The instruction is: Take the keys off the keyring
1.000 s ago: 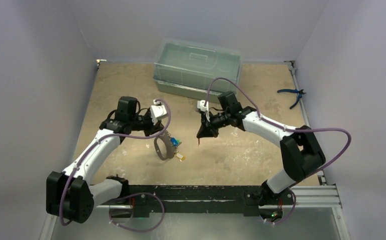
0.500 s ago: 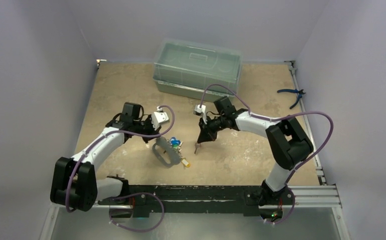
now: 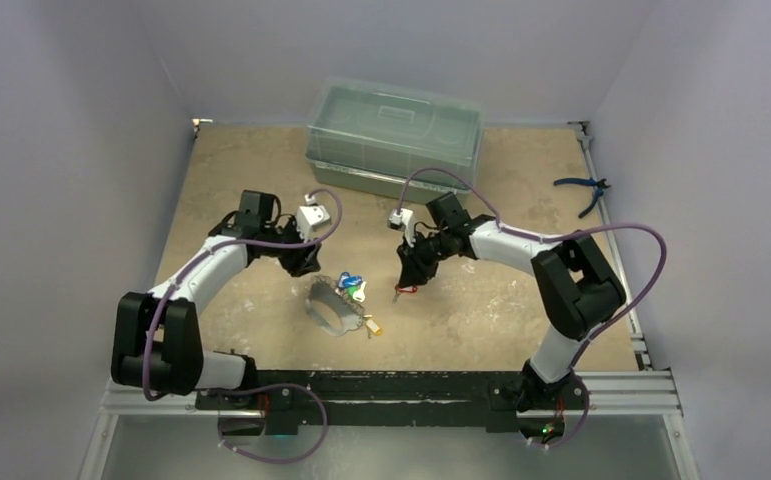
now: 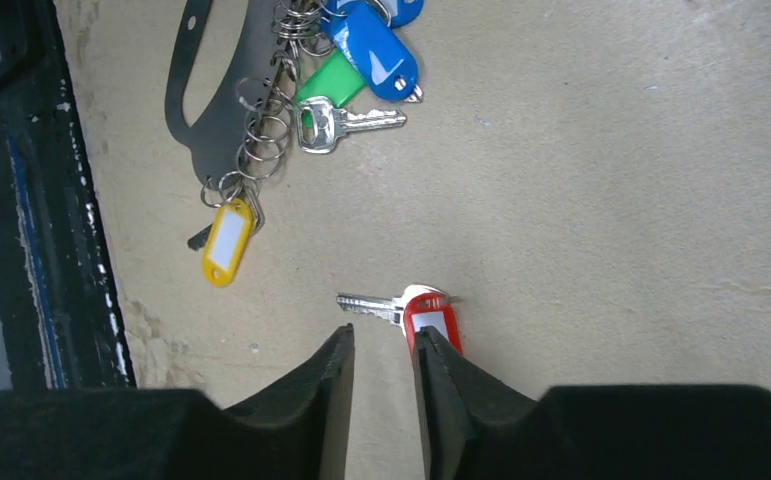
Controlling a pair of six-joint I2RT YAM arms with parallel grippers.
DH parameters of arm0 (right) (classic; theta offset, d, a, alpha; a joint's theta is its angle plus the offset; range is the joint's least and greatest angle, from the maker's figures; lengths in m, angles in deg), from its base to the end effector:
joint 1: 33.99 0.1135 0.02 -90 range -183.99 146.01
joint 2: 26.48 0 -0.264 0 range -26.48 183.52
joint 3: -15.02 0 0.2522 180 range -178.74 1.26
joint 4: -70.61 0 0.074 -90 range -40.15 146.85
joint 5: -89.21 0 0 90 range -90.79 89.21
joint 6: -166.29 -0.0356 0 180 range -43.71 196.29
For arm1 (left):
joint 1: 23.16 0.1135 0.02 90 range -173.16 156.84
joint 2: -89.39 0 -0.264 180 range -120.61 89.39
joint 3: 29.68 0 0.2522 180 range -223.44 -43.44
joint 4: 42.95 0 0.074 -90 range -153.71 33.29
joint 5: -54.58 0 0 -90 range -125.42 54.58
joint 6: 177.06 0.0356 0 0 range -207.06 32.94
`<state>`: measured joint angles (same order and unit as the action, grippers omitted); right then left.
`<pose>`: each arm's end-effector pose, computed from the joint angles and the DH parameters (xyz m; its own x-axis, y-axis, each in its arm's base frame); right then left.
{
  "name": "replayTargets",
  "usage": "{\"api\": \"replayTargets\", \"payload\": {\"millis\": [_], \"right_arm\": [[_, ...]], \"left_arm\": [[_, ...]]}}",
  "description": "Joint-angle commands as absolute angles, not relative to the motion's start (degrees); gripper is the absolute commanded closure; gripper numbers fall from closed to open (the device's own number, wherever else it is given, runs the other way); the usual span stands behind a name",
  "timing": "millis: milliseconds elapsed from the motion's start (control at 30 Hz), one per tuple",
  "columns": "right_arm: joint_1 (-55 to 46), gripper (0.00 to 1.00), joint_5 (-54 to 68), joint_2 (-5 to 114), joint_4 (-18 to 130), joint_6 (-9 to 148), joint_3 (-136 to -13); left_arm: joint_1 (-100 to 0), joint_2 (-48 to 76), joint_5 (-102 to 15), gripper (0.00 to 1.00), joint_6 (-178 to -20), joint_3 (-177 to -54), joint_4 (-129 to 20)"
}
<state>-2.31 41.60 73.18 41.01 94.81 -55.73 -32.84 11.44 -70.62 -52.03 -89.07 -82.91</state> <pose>0.2746 0.1976 0.1663 -0.4697 -0.5655 -0.6779 -0.8825 0.2784 0.3792 0.2507 -0.0636 0.2035 -0.4392 0.5507 -0.7098 0.8380 0.5358 -0.1028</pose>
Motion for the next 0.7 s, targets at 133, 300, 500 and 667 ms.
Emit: {"api": "replayTargets", "payload": {"millis": [133,300,500,667], "right_arm": [[-5.0,0.36,37.5,60.7,37.8,92.2,-57.8],[-12.2,0.01,36.5,51.3,39.2,87.0,-58.3],[-23.9,0.01,32.7,39.4,39.9,80.2,-54.6],[-31.0,0.01,27.8,36.3,38.6,79.0,-50.2]], "left_arm": [[-27.3,11.1,-74.5,0.13,-58.8,-102.9,-90.9],[-23.3,9.8,-69.2,0.10,-65.8,-110.6,-95.7],[-16.1,11.4,-60.8,0.02,-70.7,-111.9,-95.7],[-15.9,14.6,-54.6,0.02,-75.7,-106.4,-90.6]]}}
